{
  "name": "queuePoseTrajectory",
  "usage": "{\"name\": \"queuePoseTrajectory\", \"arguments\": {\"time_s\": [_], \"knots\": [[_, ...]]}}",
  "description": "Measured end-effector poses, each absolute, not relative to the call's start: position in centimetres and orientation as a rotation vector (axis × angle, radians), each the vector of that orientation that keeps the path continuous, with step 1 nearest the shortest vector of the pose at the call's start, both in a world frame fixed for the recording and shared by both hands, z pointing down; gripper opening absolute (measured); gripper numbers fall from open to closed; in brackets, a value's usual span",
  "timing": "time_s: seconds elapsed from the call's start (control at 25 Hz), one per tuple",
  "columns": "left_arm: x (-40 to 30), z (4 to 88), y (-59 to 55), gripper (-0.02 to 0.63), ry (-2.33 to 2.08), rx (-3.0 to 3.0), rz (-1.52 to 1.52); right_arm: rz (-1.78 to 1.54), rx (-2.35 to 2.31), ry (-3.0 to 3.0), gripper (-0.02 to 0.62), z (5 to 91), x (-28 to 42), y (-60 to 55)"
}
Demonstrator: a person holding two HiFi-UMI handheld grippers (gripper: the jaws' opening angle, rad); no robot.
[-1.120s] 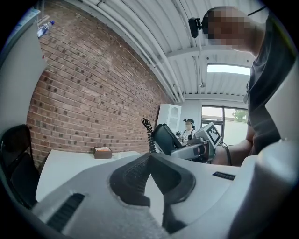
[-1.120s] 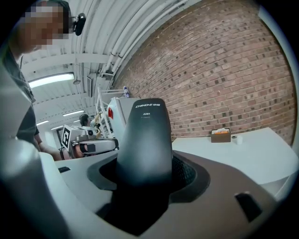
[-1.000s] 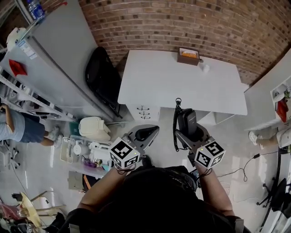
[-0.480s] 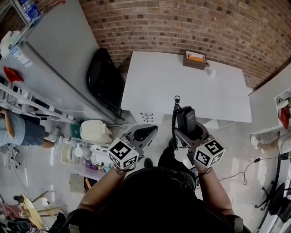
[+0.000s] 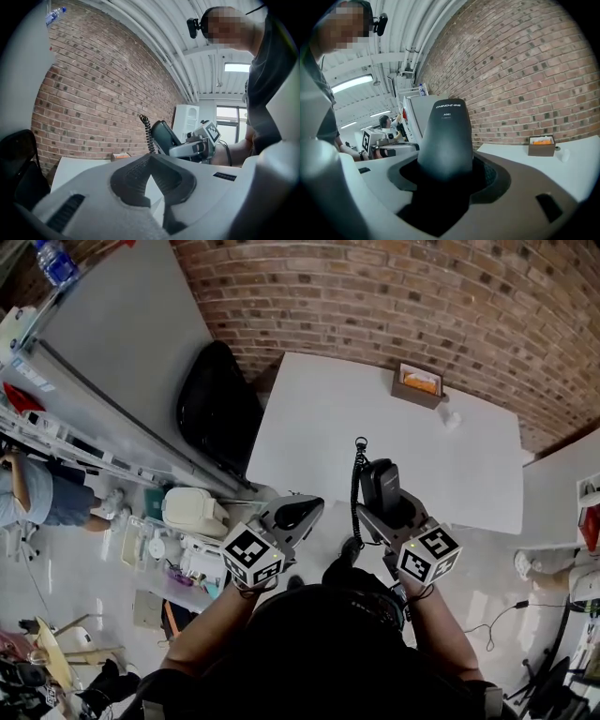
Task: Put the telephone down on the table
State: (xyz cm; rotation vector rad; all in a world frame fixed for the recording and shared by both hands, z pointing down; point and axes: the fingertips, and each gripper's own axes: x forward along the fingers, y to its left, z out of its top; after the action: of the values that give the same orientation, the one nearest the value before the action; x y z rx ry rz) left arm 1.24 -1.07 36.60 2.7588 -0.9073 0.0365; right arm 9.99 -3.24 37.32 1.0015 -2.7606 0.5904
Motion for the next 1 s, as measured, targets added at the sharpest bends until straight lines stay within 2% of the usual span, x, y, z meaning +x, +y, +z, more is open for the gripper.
{"name": "queuePoseTrajectory", "arguments": {"time_s": [0.52, 1.0], "knots": [[6.1, 35.7, -11.9, 0.008, -1.065, 2.731, 0.013, 0.542, 0.822, -2.792, 0.273, 36.9, 14.4, -14.4], [4.1, 36.3, -17.2, 0.008, -1.068, 2.718, -0.001, 0.56, 0.825, -2.774, 0.273, 37.4, 12.5, -19.4]]}}
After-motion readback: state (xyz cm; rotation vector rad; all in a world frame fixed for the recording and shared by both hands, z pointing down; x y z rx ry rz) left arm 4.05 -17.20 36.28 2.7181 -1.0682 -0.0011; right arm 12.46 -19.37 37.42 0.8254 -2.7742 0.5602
